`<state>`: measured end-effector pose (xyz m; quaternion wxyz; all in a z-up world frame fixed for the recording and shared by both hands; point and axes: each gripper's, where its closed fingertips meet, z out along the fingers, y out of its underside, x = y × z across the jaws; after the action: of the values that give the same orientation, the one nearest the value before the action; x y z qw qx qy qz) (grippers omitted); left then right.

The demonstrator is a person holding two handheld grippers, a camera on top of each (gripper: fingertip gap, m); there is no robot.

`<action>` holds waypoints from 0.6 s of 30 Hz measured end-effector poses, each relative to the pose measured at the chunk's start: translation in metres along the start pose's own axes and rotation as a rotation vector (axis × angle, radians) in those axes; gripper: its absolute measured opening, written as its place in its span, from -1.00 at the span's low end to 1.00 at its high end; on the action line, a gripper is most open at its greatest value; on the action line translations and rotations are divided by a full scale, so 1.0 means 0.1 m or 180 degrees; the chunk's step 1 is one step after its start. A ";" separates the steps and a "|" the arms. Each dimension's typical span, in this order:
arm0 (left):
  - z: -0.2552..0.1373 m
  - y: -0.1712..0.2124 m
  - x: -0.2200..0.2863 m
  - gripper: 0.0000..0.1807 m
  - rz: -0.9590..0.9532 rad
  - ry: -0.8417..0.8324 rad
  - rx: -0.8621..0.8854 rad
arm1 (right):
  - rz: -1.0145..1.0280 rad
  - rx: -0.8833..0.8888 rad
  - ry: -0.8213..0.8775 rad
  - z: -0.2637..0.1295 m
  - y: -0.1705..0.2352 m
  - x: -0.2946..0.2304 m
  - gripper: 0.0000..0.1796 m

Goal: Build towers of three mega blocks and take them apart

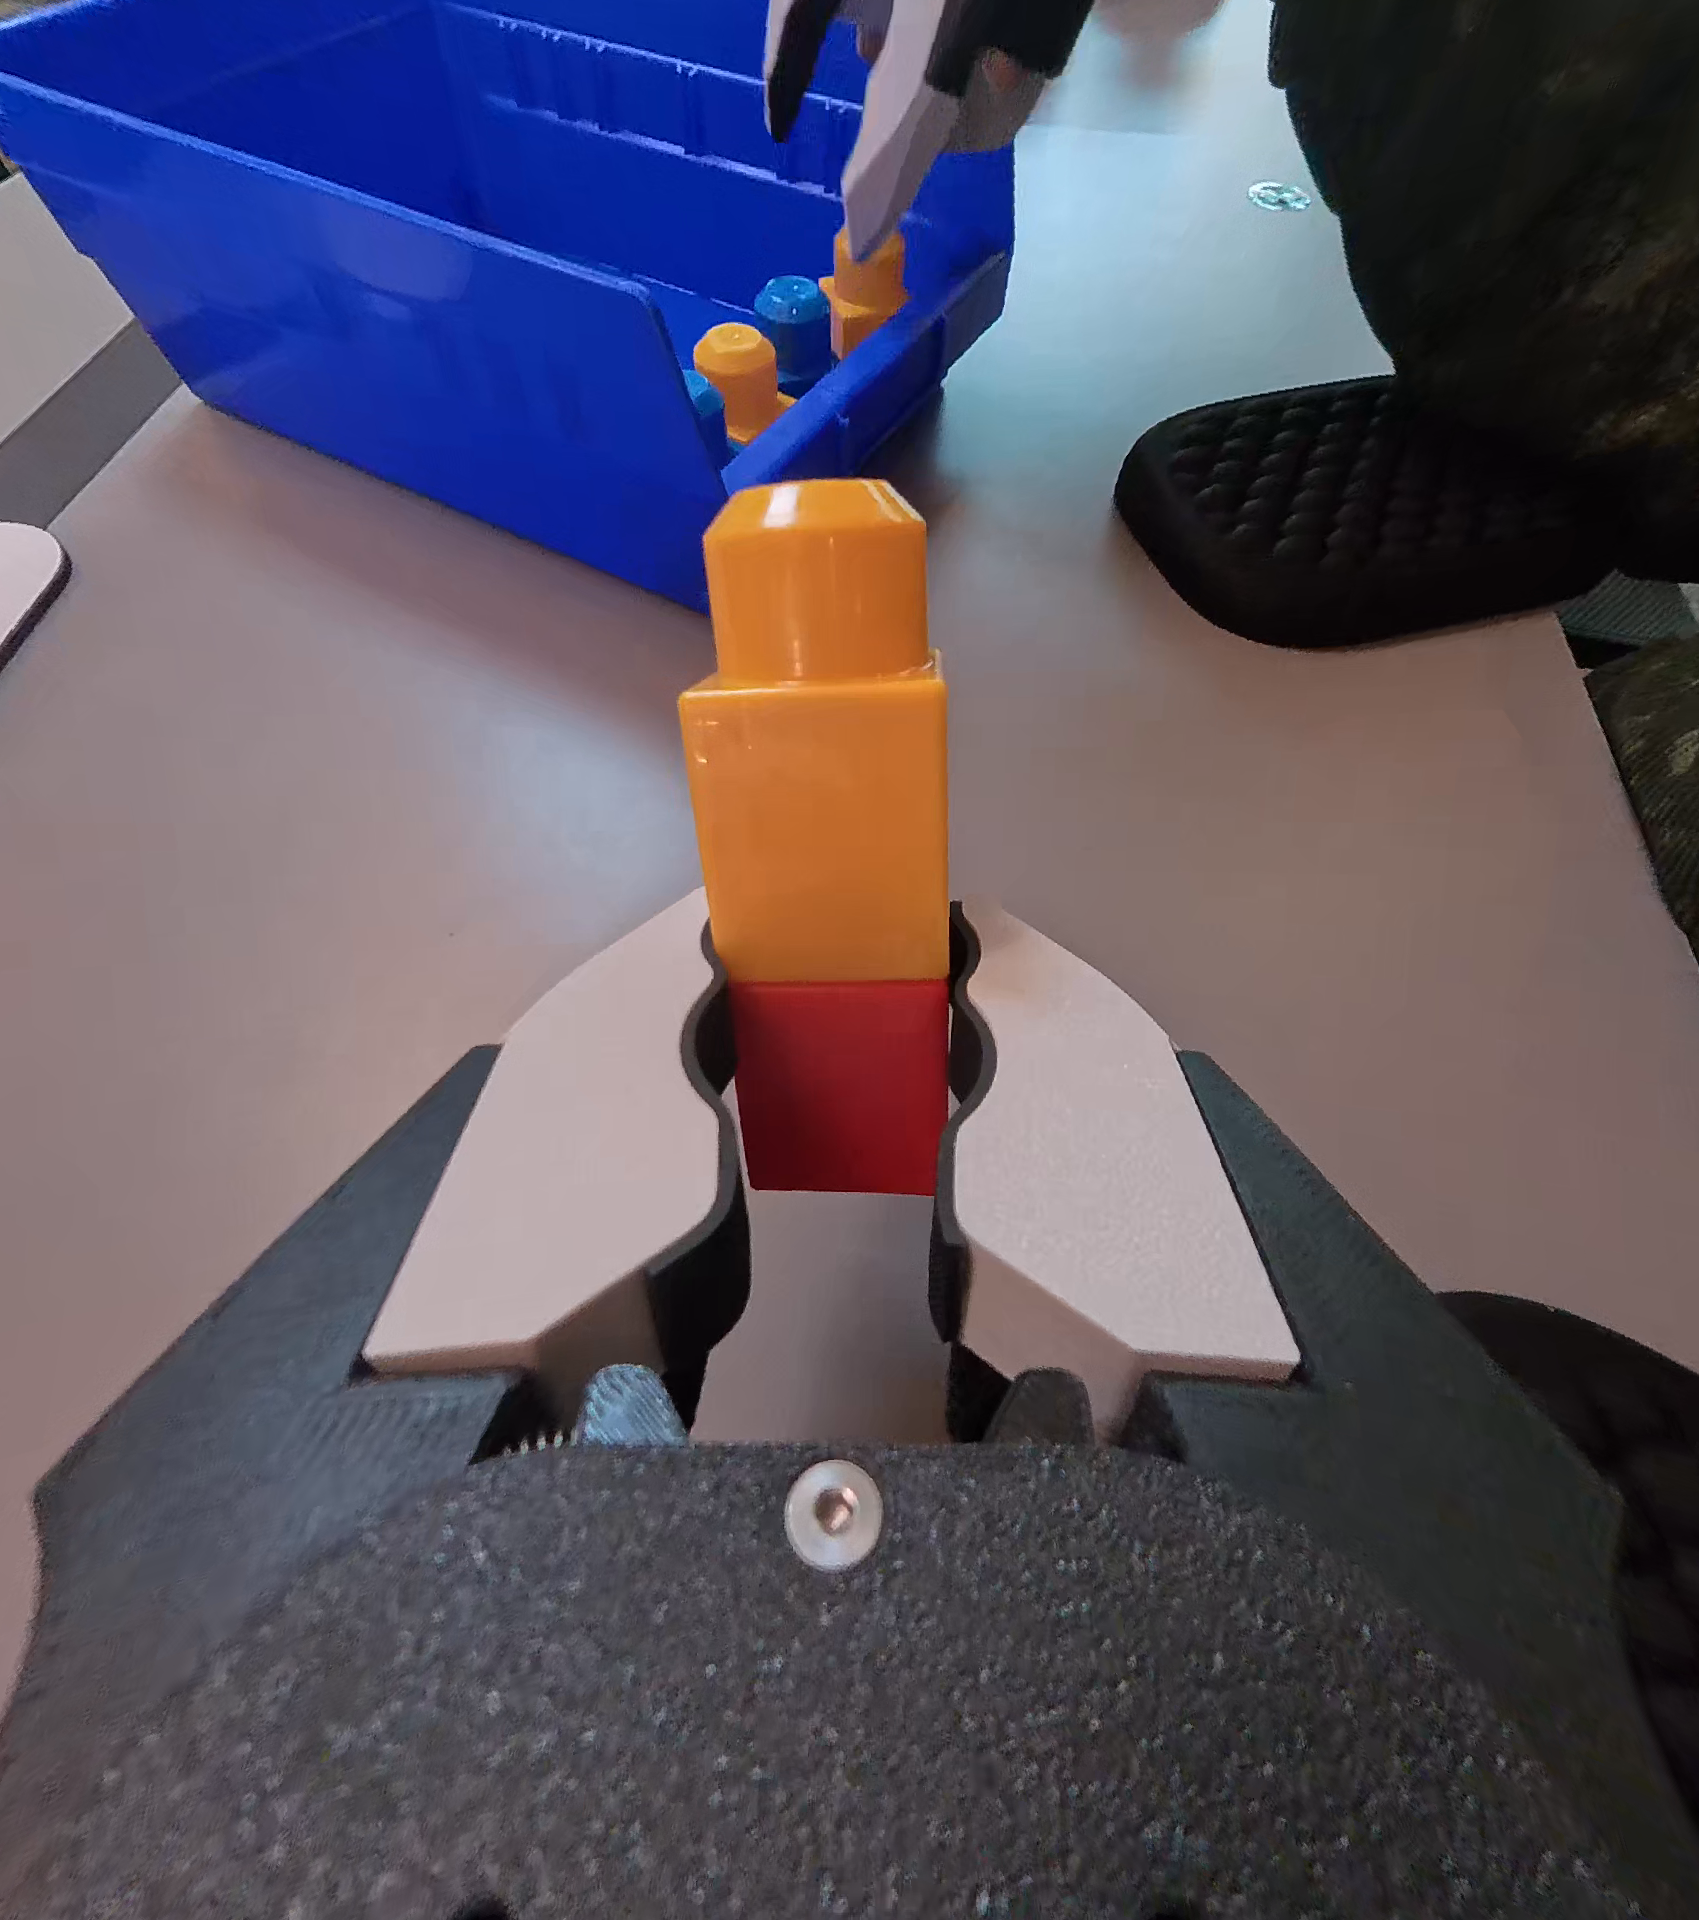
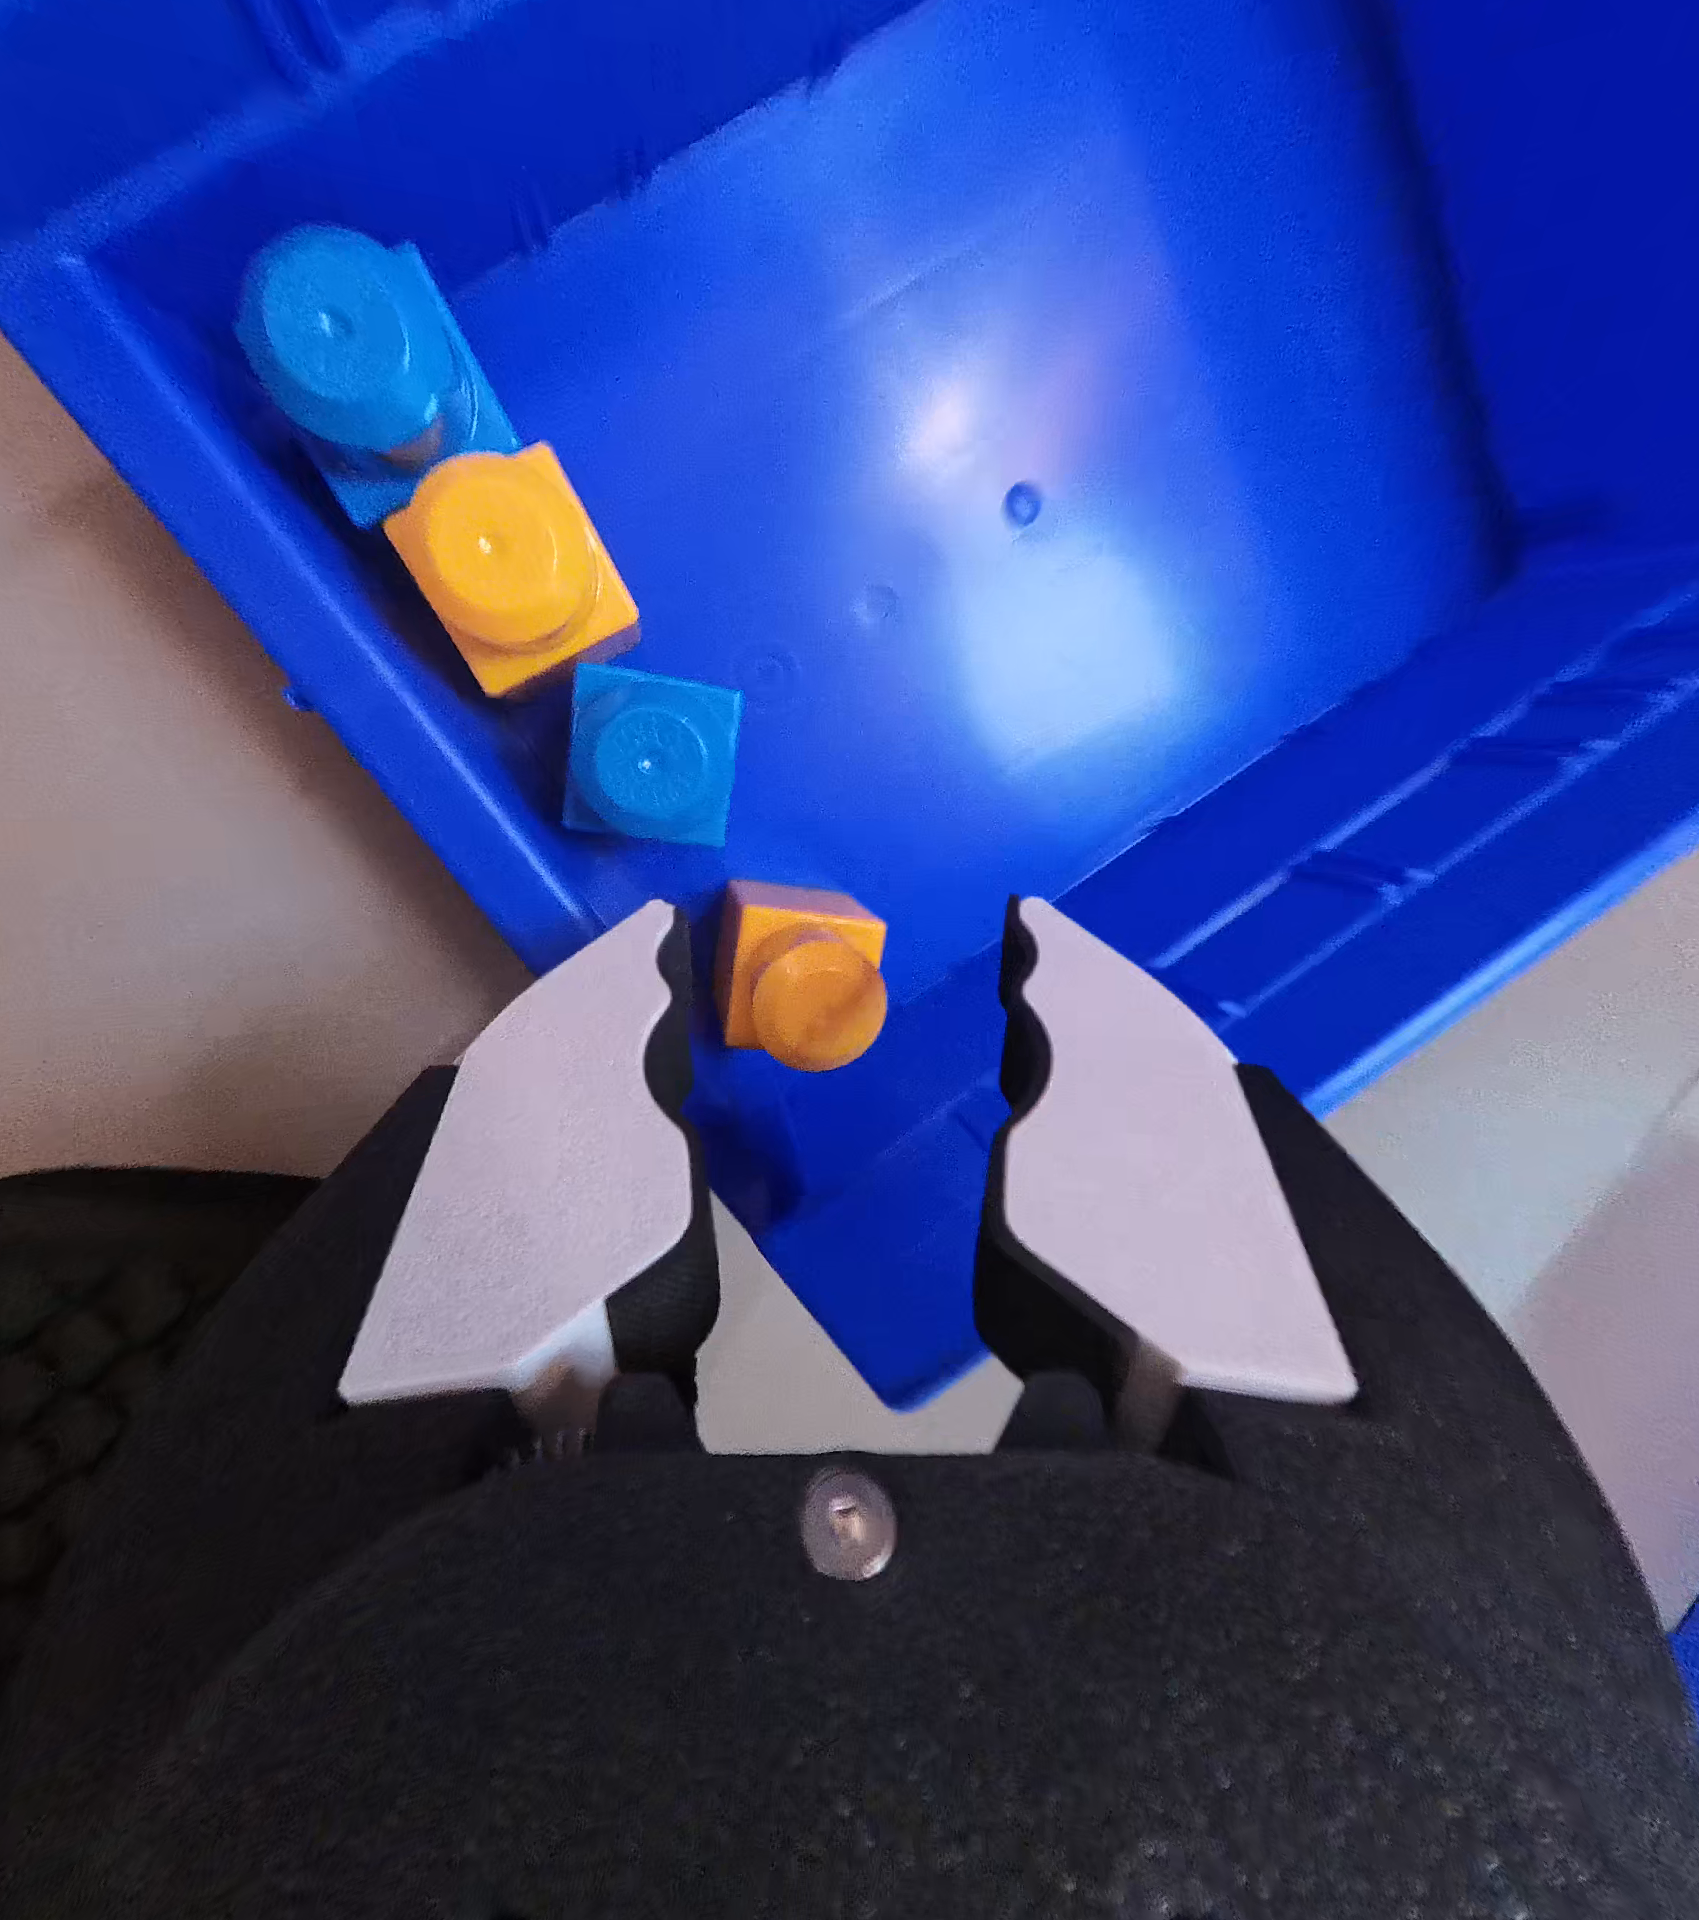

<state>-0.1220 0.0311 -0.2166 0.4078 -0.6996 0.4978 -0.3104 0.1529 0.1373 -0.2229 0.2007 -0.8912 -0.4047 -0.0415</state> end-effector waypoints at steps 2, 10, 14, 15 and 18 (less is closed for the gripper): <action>0.02 -0.05 0.03 -0.59 0.0032 -0.0006 0.0048 | -0.0031 0.0481 -0.0008 -0.16 -0.23 -0.04 -0.35; 0.14 -0.24 0.37 -0.58 0.0381 0.0165 0.0064 | -0.1637 0.2250 -0.1963 -0.99 -1.00 -1.90 -0.27; 0.22 -0.26 0.50 -0.58 0.0507 0.0214 0.0020 | -0.1880 0.2190 -0.2281 -0.90 -1.05 -2.40 -0.33; 0.23 -0.26 0.52 -0.58 0.0515 0.0234 0.0001 | -0.1955 0.2176 -0.2273 -0.86 -1.06 -2.47 -0.39; 0.24 -0.30 0.53 -0.59 0.0386 0.0298 0.0116 | -0.2036 0.2383 -0.2259 -0.94 -1.12 -2.51 -0.61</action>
<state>-0.0725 -0.0076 -0.1999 0.4148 -0.6454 0.5521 -0.3265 -0.0896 -0.0100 -0.1600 0.3309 -0.5537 -0.6818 0.3451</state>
